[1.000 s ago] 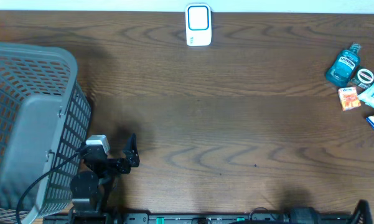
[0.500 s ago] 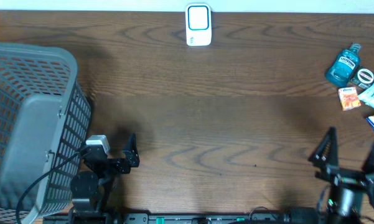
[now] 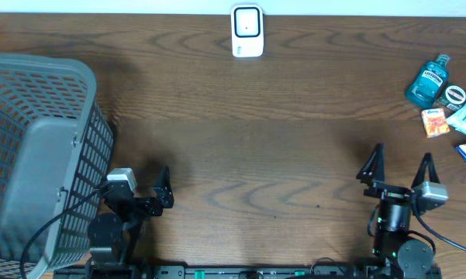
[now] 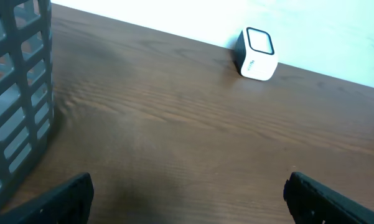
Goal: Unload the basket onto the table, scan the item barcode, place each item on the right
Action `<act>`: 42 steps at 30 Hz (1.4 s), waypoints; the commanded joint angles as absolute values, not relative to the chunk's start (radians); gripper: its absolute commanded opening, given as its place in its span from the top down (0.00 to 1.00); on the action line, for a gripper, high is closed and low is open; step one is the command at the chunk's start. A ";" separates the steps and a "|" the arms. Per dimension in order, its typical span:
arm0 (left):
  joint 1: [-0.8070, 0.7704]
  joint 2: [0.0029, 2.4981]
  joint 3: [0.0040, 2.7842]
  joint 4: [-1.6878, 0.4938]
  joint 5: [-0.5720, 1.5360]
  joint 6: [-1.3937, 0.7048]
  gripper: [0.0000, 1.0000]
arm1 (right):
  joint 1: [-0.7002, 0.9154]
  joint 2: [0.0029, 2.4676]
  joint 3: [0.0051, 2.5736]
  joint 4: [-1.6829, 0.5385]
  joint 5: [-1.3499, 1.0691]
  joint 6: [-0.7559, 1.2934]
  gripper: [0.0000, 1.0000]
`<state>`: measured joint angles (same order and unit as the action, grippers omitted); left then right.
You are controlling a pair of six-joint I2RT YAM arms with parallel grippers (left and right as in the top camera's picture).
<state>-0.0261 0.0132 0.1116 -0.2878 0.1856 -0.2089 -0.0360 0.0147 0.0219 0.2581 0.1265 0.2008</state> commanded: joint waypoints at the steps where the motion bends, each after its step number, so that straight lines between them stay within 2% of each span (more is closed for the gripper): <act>1: -0.021 0.010 0.096 -0.311 0.198 -0.203 0.02 | -0.039 0.005 0.006 0.233 0.128 0.154 0.01; 5: -0.021 0.010 0.096 -0.311 0.198 -0.203 0.02 | -0.039 0.005 0.006 0.185 0.128 0.148 0.01; 13: -0.021 0.010 0.096 -0.311 0.198 -0.203 0.02 | -0.039 0.005 0.006 -0.065 0.129 0.089 0.01; 42: -0.021 0.010 0.096 -0.311 0.198 -0.203 0.02 | -0.038 0.006 0.006 -0.064 0.121 0.062 0.01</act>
<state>-0.0261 0.0132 0.1116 -0.2882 0.1856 -0.2089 -0.0360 0.0120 0.0067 -0.0589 0.1238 0.0746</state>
